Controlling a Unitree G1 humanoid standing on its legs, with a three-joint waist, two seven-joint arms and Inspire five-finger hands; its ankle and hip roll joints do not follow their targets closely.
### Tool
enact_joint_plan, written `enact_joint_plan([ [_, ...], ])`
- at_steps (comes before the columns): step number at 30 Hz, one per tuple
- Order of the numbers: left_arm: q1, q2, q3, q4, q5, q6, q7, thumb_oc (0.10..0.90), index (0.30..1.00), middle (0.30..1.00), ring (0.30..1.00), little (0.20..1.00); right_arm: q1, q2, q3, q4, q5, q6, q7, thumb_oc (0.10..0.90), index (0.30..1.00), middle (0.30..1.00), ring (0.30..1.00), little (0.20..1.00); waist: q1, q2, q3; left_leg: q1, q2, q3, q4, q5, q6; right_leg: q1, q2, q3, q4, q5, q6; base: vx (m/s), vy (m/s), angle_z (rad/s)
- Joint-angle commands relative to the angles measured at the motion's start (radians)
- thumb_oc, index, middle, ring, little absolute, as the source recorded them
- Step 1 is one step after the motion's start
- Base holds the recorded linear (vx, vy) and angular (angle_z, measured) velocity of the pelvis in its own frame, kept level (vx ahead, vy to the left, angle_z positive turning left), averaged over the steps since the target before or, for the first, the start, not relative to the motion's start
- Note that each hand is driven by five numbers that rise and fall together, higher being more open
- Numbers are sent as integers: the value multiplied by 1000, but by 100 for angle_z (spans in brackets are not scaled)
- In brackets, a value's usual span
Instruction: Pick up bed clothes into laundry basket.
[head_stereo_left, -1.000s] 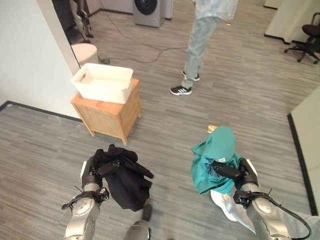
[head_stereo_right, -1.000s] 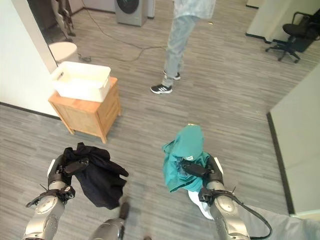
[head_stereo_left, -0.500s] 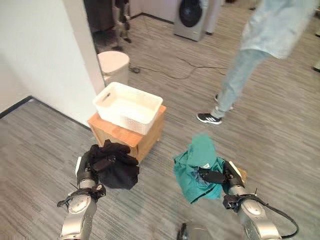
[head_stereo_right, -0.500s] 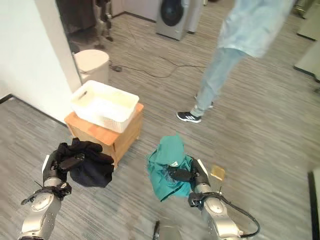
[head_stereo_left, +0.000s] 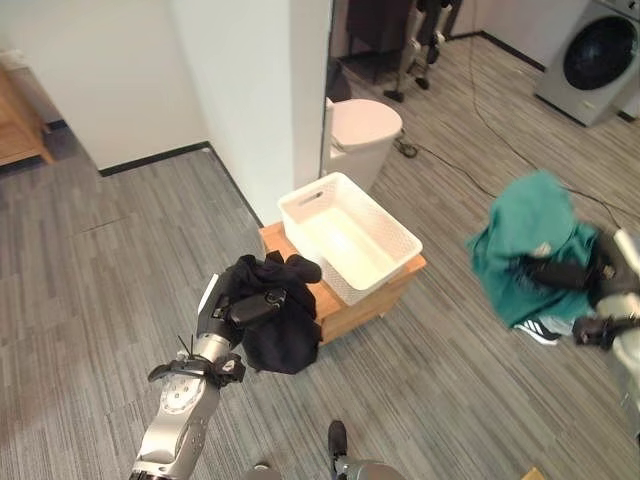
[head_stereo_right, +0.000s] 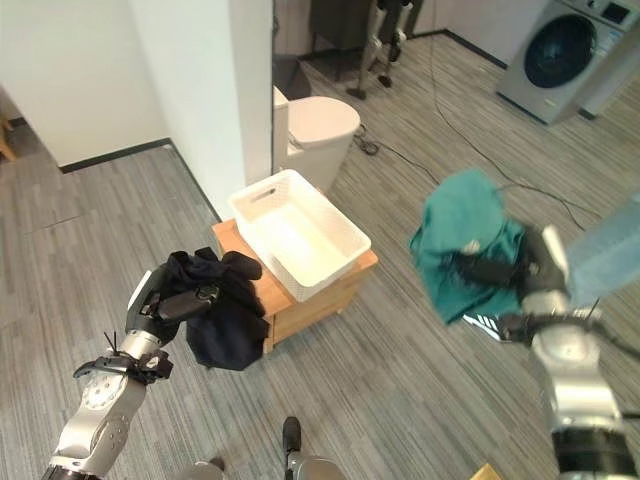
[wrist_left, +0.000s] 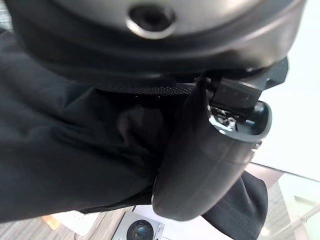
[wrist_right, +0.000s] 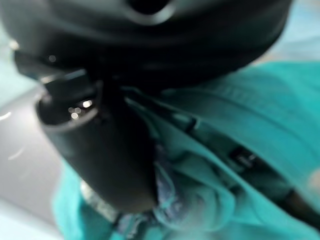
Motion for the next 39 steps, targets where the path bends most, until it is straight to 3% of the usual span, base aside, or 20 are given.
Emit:
enact_joint_plan([
  [1,-11,105,25,-186,-54,-128,-32,400,300,300,300,300,-198,-163,53,37,-58,-97,-38,400,300,300,300,300,52,-47,-98,-28,-35,49,-189,100,9,47,-28,-20,62,-126,117,87,-164,88],
  [2,11,122,22,-188,-64,-129,-39,400,300,300,300,300,-292,-217,147,83,-115,-92,-36,400,300,300,300,300,59,-40,-107,-23,-55,43,-236,125,18,44,-14,-22,61,-126,115,113,-202,67],
  [6,54,179,12,-206,-100,-121,-51,400,300,300,300,300,-607,-247,412,212,-168,-70,-42,400,300,300,300,300,85,-37,-120,-15,-76,25,-290,155,18,37,14,-10,68,-136,106,92,-66,18],
  [8,61,193,5,-215,-119,-119,-50,400,300,300,300,300,-775,-213,557,314,-167,-66,-51,400,300,300,300,300,87,-29,-122,-24,-84,21,-299,166,16,39,17,-12,56,-136,105,44,-13,-12],
  [9,63,189,9,-216,-119,-119,-50,400,300,300,300,300,-797,-209,578,323,-165,-68,-51,400,300,300,300,300,83,-26,-123,-25,-84,21,-299,166,16,38,16,-12,55,-135,105,41,-7,-1],
  [12,65,218,-18,-221,-137,-116,-48,400,300,300,300,300,-997,-103,771,499,-236,-44,-66,400,300,300,300,300,97,-11,-126,-49,-95,26,-300,174,22,38,16,-14,39,-131,107,67,34,6],
  [15,63,221,-19,-221,-142,-117,-45,400,300,300,300,300,-1048,-57,809,554,-260,-29,-75,400,300,300,300,300,100,1,-123,-59,-98,29,-300,178,24,33,16,-10,30,-130,107,21,43,6],
  [18,62,247,-19,-225,-153,-122,-33,400,300,300,300,300,-1131,43,864,724,-333,-8,-104,400,300,300,300,300,124,15,-106,-100,-108,24,-300,185,26,6,10,-13,8,-119,110,-1,57,6],
  [24,80,271,4,-247,-173,-130,-26,400,300,300,300,300,-1210,114,899,868,-366,10,-128,400,300,300,300,300,143,41,-81,-152,-121,18,-300,196,30,-41,4,-8,-4,-106,112,-8,24,4],
  [32,74,284,13,-263,-170,-141,-11,400,300,300,300,300,-1251,191,903,924,-370,20,-135,400,300,300,300,300,150,77,-35,-214,-126,25,-300,207,36,-117,5,16,5,-97,109,-61,35,-2],
  [34,64,284,13,-258,-173,-147,-12,400,300,300,300,300,-1207,218,892,874,-313,4,-90,400,300,300,300,300,150,85,-17,-233,-124,32,-300,210,40,-145,6,30,11,-94,108,-59,26,-9],
  [35,63,285,12,-257,-173,-147,-13,400,300,300,300,300,-1205,217,891,872,-313,5,-89,417,326,326,326,326,151,84,-19,-235,-124,33,-300,210,40,-147,6,31,12,-94,108,-45,18,-8],
  [36,57,287,13,-251,-171,-148,-17,400,300,300,300,300,-1188,233,898,892,-276,8,-38,800,900,900,900,900,152,85,-13,-241,-123,36,-300,211,42,-158,7,36,13,-92,107,-15,11,-9],
  [39,53,288,13,-256,-172,-148,-23,400,300,300,300,300,-1224,243,913,916,-209,11,-27,800,900,900,900,900,150,85,-6,-249,-119,44,-300,212,45,-169,9,50,15,-89,105,-15,16,-13],
])
